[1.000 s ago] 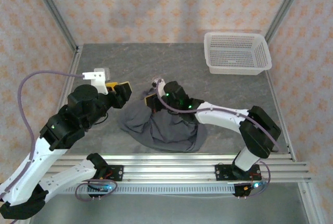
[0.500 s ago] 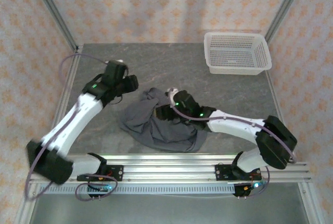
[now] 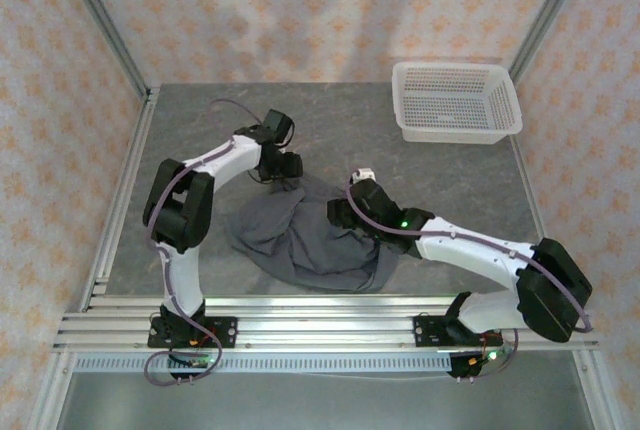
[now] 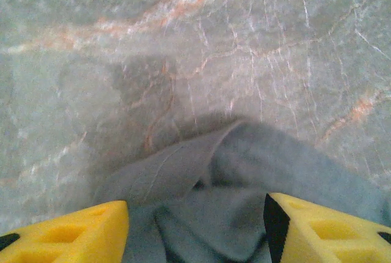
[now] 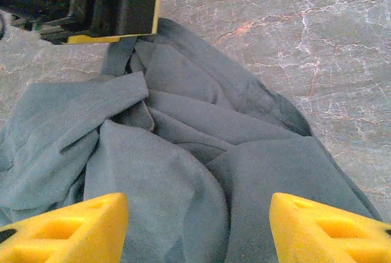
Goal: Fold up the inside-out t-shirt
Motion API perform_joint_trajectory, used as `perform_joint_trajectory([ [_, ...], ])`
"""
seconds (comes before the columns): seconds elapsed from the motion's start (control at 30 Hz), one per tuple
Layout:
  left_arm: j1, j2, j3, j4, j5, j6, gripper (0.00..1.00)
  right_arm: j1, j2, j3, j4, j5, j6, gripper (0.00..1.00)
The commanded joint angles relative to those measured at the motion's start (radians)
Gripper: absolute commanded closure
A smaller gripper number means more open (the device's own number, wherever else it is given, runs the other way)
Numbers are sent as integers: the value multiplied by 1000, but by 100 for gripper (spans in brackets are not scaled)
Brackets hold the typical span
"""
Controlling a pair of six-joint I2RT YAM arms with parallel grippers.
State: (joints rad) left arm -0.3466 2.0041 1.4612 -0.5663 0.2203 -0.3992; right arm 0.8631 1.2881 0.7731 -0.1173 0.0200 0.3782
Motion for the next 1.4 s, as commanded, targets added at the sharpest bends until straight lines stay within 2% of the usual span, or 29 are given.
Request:
perform_joint_trajectory([
  [0.0,8,34,55,-26,-50,70,47,3,-29,5,-39,41,6,37],
  [0.1,28,61,108,-60,-55,84,60,4,-38,14,-49,41,3,37],
  [0.13,36,67,128,-71,-52,86,70,3,-44,17,-51,42,2,37],
  [0.2,50,60,162,-89,-34,89,99,3,-57,19,-55,47,-1,37],
  [0.33,55,-29,249,-139,-27,99,100,3,-90,21,-64,74,0,34],
  [0.5,55,-243,319,-155,6,81,100,1,-142,16,-67,127,17,31],
  [0.63,54,-379,373,-181,92,61,100,0,-188,5,-49,155,26,27],
  [0.73,48,-475,369,-176,184,43,100,1,-227,21,-42,140,11,26],
  [0.83,27,-551,342,-194,183,37,100,1,-254,45,-28,86,-26,25],
  [1.03,-75,-658,287,-190,170,47,100,1,-244,102,79,-93,-104,21],
  [1.2,-179,-666,304,-213,134,67,100,0,-165,199,120,-110,-150,19],
  [1.37,-253,-644,336,-222,199,96,100,0,-38,308,144,-132,-173,19],
])
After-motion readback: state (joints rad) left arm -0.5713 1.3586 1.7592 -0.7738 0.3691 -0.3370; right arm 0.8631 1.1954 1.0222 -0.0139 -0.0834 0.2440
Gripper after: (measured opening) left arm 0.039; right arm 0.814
